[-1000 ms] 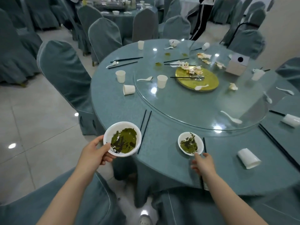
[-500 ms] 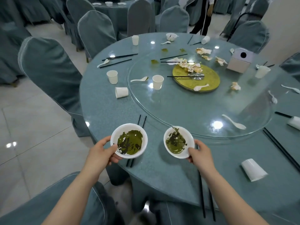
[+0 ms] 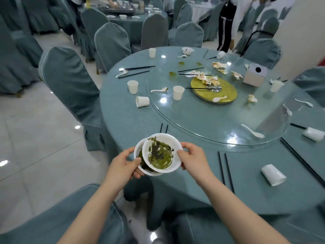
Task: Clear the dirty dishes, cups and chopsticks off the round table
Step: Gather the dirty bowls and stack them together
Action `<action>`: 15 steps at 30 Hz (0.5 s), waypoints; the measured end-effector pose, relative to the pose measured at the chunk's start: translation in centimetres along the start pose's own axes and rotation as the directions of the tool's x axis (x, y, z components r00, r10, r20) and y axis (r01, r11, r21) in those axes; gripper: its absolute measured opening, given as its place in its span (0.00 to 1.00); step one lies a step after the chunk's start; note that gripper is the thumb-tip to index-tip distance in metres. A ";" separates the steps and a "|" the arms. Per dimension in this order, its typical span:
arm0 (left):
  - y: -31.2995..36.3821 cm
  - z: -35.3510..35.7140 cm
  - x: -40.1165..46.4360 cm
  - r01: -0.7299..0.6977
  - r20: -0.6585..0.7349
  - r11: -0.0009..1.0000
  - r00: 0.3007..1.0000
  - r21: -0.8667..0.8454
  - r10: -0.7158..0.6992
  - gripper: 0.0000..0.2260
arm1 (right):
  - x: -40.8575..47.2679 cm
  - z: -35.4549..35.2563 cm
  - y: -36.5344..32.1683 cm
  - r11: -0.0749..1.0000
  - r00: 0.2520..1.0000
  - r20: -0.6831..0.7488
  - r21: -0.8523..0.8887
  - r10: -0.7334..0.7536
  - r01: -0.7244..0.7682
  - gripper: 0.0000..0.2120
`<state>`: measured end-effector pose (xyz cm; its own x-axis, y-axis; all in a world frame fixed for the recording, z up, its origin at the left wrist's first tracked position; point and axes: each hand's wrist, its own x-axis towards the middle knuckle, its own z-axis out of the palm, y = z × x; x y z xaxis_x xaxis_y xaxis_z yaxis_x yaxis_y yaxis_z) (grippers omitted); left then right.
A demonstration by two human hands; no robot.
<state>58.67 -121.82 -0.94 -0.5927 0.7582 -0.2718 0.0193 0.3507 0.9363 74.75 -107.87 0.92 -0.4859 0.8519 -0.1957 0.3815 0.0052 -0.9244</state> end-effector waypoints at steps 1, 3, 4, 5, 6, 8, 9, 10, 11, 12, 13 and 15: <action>-0.1 -0.5 -0.5 -0.008 0.006 1.000 1.000 0.005 0.008 0.14 | -0.5 0.8 -0.1 0.999 1.000 -0.015 -0.037 -0.019 0.018 0.09; -0.2 -1.5 -1.2 -0.025 0.027 1.000 0.999 0.002 0.025 0.14 | -1.4 2.2 -0.3 0.989 0.996 -0.066 -0.136 -0.064 0.055 0.06; -0.3 -1.9 -1.5 -0.032 0.036 0.999 0.999 -0.001 0.032 0.14 | -1.9 2.7 -0.5 0.983 0.994 -0.081 -0.174 -0.078 0.063 0.06; -0.4 -2.3 -1.8 -0.039 0.047 0.999 0.998 -0.003 0.039 0.14 | -2.4 3.2 -0.6 0.976 0.993 -0.082 -0.207 -0.085 0.067 0.07; -0.5 -2.6 -2.1 -0.044 0.059 0.999 0.997 -0.002 0.044 0.14 | -2.8 3.5 -0.7 0.972 0.995 -0.062 -0.227 -0.074 0.058 0.09; -0.6 -3.1 -2.4 -0.050 0.099 0.999 0.994 -0.003 0.050 0.14 | -3.8 4.0 -1.0 0.979 1.000 0.002 -0.203 0.013 -0.012 0.07; -0.6 -3.2 -2.4 -0.052 0.131 0.999 0.990 -0.008 0.053 0.14 | -4.4 4.2 -1.1 0.986 0.997 0.032 -0.157 0.068 -0.062 0.05; -0.5 -3.1 -2.4 -0.055 0.165 0.998 0.985 -0.014 0.057 0.13 | -4.8 4.3 -1.1 0.988 0.994 0.046 -0.122 0.098 -0.092 0.06; -0.4 -2.9 -2.1 -0.059 0.194 0.998 0.979 -0.020 0.061 0.13 | -5.0 4.2 -1.0 0.989 0.993 0.034 -0.104 0.109 -0.105 0.08; -0.2 -2.5 -1.8 -0.059 0.218 0.998 0.974 -0.025 0.063 0.12 | -4.9 3.9 -0.8 0.989 0.994 0.009 -0.100 0.112 -0.110 0.08; 0.0 -2.0 -1.5 -0.051 0.239 0.998 0.969 -0.036 0.058 0.11 | -4.8 3.5 -0.6 0.988 0.993 -0.022 -0.098 0.115 -0.116 0.09; 0.7 -0.4 -1.0 -0.014 0.297 0.998 0.954 -0.066 0.033 0.12 | -4.3 2.2 0.2 0.986 0.988 -0.075 -0.088 0.137 -0.144 0.09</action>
<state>58.92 -122.55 0.03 -0.3263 0.8984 -0.2941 -0.0258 0.3026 0.9528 75.21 -112.63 0.82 -0.3688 0.8813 -0.2956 0.5149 -0.0711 -0.8543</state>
